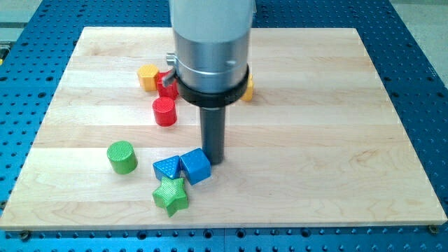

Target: Move the green circle to the left of the triangle

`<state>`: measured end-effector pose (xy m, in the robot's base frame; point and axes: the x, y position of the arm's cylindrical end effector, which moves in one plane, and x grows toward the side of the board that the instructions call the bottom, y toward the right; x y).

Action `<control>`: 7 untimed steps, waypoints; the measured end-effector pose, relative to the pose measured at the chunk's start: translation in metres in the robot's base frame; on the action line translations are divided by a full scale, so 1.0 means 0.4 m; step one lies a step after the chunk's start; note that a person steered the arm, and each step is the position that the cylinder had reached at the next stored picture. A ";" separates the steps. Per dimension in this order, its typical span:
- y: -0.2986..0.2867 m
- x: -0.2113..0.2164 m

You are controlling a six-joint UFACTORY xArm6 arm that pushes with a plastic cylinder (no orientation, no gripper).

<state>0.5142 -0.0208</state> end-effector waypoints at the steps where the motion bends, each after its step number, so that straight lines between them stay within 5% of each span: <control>1: -0.011 -0.045; 4: -0.306 -0.056; 6: -0.266 0.043; 7: -0.463 0.038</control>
<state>0.5295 -0.2059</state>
